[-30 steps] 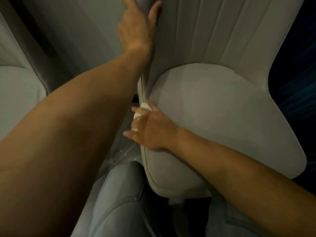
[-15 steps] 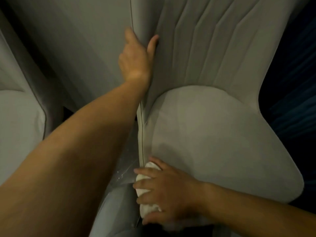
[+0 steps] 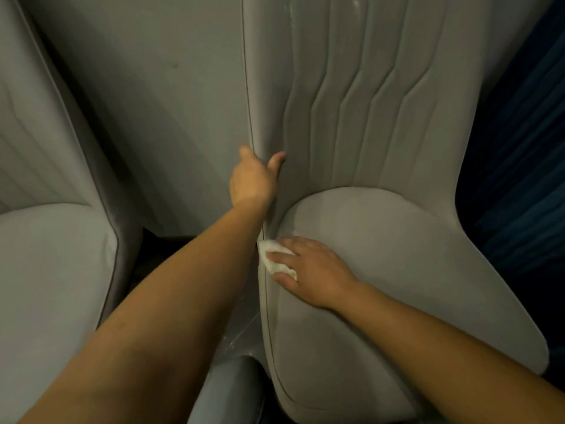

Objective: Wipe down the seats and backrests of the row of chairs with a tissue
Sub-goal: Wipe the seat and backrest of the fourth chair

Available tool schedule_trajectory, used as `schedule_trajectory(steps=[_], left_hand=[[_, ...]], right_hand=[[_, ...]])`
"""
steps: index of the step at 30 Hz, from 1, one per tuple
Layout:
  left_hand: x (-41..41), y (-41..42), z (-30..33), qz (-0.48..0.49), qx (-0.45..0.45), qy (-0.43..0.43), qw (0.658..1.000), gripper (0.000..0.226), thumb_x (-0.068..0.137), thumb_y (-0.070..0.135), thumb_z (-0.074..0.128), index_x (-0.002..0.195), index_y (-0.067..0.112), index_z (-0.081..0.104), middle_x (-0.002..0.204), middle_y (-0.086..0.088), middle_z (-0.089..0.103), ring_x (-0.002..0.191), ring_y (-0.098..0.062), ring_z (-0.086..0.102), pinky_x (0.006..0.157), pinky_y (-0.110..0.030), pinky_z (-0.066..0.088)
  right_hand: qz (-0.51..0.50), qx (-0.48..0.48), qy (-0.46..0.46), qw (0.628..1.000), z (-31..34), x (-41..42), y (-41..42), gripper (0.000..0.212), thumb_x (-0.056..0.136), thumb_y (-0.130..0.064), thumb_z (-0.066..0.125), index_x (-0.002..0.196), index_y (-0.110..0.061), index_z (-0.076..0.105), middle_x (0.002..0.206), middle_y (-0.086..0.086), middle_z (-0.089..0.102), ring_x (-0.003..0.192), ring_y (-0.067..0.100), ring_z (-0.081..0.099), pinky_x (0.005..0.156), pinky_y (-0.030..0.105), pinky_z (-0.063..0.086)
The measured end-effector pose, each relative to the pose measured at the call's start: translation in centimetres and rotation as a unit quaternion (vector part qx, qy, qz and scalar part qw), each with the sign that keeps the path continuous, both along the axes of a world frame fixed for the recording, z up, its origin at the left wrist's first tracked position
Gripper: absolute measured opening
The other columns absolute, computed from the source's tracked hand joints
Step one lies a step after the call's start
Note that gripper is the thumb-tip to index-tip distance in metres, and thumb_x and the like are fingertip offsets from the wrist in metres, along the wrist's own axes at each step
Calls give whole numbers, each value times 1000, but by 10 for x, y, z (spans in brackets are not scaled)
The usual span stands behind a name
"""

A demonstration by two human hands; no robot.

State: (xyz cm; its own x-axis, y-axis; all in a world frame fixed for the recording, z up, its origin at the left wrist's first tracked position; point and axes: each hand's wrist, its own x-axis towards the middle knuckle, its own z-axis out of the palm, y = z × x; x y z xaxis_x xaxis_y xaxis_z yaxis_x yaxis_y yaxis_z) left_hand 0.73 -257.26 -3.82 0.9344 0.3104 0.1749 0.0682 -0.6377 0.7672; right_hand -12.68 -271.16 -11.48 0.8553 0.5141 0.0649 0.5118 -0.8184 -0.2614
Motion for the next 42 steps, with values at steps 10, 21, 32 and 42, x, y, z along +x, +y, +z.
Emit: schedule_trajectory(steps=[10,21,32,42], left_hand=[[-63,-12,-83,77,-69,159,982,50,76,60,69,91,17,49,100,-14,66,91,-35,61,68,-36,42],[-62,-17,-88,77,-12,110,991,40,89,54,59,90,19,39,98,-16,65,91,-40,60,66,-37,37],[-61,-17,-90,73,5,39,997,55,92,64,40,119,17,48,107,-10,65,96,-34,60,74,-41,46],[-64,-17,-88,73,-9,24,997,67,91,69,30,131,18,47,114,-9,64,104,-31,59,80,-41,47]], right_hand=[[-295,101,95,945,47,44,-126,49,98,-59,46,118,-21,71,123,7,69,113,28,63,88,32,46],[-221,291,-329,871,225,158,-20,46,99,-42,47,137,-19,61,148,11,50,135,29,47,111,36,33],[-168,117,-367,907,176,194,76,64,94,-56,46,153,-36,33,167,7,12,153,31,4,116,65,4],[-172,-13,-415,893,262,238,50,57,96,-62,24,146,-44,43,161,-4,32,151,24,22,119,57,6]])
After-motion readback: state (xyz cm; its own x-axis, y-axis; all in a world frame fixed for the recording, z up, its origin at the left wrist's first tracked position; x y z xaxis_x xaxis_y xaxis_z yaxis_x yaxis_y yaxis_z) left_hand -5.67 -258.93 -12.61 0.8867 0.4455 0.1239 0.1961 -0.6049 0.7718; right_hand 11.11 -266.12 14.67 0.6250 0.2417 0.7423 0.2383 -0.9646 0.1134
